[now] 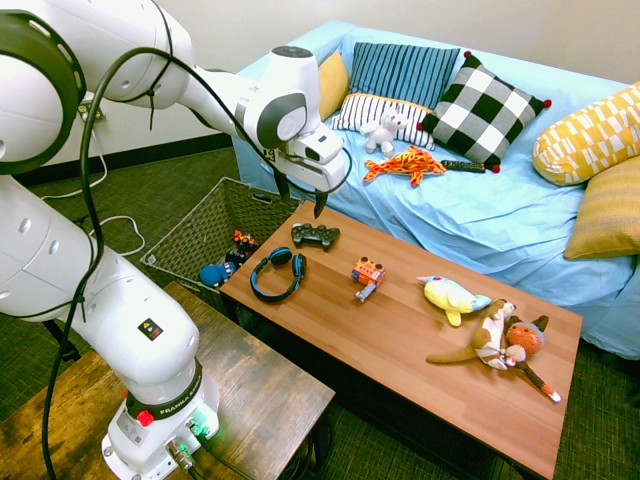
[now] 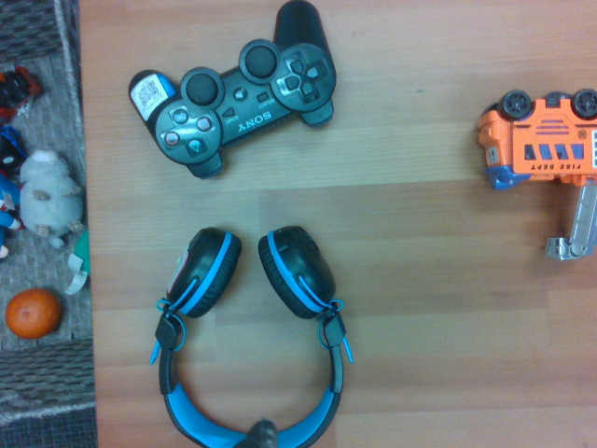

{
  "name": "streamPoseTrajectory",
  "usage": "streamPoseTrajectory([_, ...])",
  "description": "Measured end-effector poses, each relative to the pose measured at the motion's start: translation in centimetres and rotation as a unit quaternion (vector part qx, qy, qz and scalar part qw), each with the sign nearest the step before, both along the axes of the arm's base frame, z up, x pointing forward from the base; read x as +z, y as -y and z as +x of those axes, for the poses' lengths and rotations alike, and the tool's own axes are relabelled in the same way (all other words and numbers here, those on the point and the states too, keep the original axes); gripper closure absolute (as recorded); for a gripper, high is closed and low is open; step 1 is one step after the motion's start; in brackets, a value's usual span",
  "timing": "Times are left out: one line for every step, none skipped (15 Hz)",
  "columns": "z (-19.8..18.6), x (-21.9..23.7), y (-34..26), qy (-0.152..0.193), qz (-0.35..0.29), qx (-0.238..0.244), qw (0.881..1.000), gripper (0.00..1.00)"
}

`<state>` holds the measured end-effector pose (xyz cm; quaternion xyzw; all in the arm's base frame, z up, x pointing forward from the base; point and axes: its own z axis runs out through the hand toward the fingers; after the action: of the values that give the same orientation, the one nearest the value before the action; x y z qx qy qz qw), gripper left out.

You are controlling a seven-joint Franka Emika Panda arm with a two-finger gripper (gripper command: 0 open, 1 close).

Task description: Put the toy car in the basket

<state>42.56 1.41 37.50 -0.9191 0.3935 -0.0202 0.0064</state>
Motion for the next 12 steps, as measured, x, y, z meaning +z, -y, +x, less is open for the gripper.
streamPoseTrajectory([0.1,0.1,0.0,0.001,0.0,0.001,1.0,0.0])
streamPoseTrajectory([0.2,0.0,0.0,0.0,0.001,0.001,1.0,0.0])
streamPoseTrajectory([0.3,-0.3,0.2,-0.002,0.003,-0.001,1.0,0.0])
streamPoseTrajectory([0.6,-0.8,0.7,-0.005,0.007,-0.006,1.0,0.0])
streamPoseTrajectory([0.8,-1.6,1.4,-0.008,0.013,-0.012,1.0,0.0])
streamPoseTrajectory([1.1,-2.6,2.4,-0.012,0.021,-0.016,1.0,0.0])
streamPoseTrajectory([1.5,-3.8,3.4,-0.015,0.03,-0.02,0.999,0.0])
streamPoseTrajectory([1.9,-5.0,4.5,-0.019,0.038,-0.024,0.999,0.0])
streamPoseTrajectory([2.3,-6.4,5.3,-0.022,0.044,-0.028,0.998,0.0])
streamPoseTrajectory([2.9,-7.8,6.1,-0.027,0.049,-0.031,0.998,0.0])
streamPoseTrajectory([3.6,-9.3,6.6,-0.032,0.054,-0.036,0.997,0.0])
streamPoseTrajectory([4.3,-11.0,7.1,-0.04,0.057,-0.042,0.997,0.0])
